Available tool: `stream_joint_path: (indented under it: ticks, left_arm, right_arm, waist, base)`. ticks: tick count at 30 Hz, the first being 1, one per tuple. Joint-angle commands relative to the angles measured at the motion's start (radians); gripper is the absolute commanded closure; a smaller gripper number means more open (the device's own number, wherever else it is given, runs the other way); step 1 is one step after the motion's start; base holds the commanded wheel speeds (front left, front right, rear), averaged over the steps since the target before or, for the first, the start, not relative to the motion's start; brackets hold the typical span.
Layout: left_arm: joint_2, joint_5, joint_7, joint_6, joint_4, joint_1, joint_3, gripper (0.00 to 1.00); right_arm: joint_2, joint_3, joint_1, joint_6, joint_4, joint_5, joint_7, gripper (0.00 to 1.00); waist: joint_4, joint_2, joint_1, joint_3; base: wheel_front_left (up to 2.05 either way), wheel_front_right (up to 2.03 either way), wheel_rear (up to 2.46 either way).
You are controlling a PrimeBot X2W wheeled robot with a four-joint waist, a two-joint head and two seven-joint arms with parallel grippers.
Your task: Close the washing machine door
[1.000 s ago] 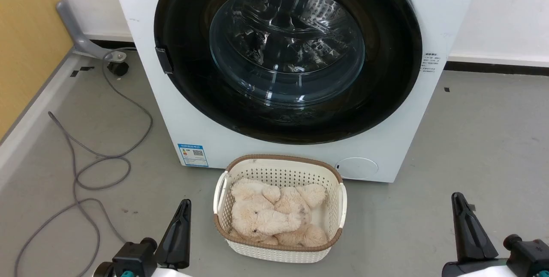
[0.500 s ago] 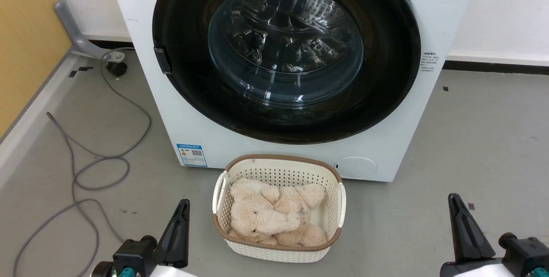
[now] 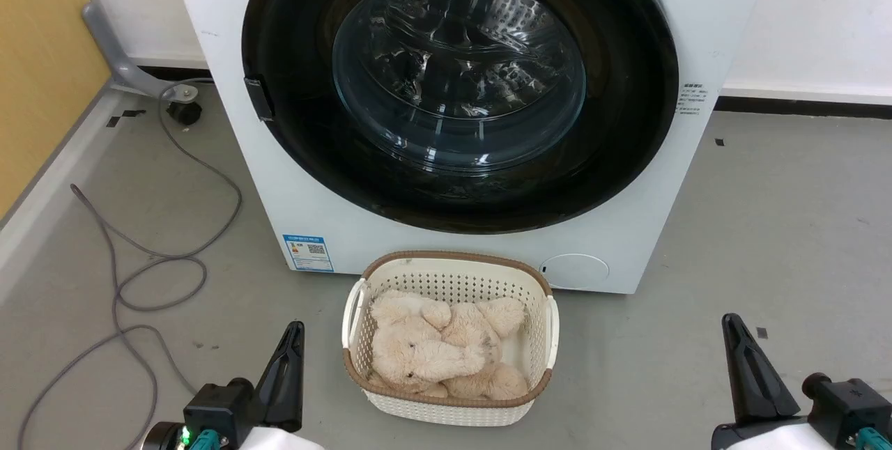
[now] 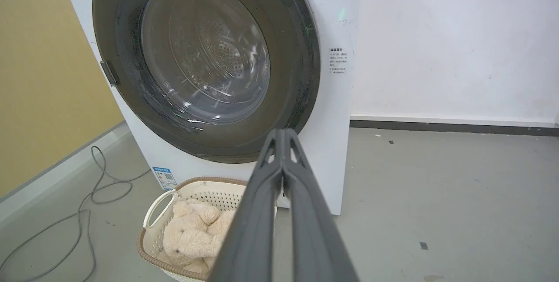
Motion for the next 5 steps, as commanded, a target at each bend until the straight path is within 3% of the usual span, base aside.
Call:
stream_joint_path:
  ticks: [1,5]
  left_arm:
    - [0.0,0.011,0.005,0.005,-0.007,-0.014,0.003,1.0]
    - [0.0,0.017,0.013,0.008,-0.011,-0.016,0.005,1.0]
  right_arm:
    - [0.004,0.002,-0.018,0.0,-0.007,-0.011,0.006,1.0]
    - [0.004,0.004,-0.021,0.0,-0.008,-0.017,0.014,1.0]
  waist:
    - [-0.001,0.0,0.0,0.0]
    - [-0.003,0.0,0.0,0.0]
  base:
    - [0.0,0.0,0.0]
    - [0.0,0.0,0.0]
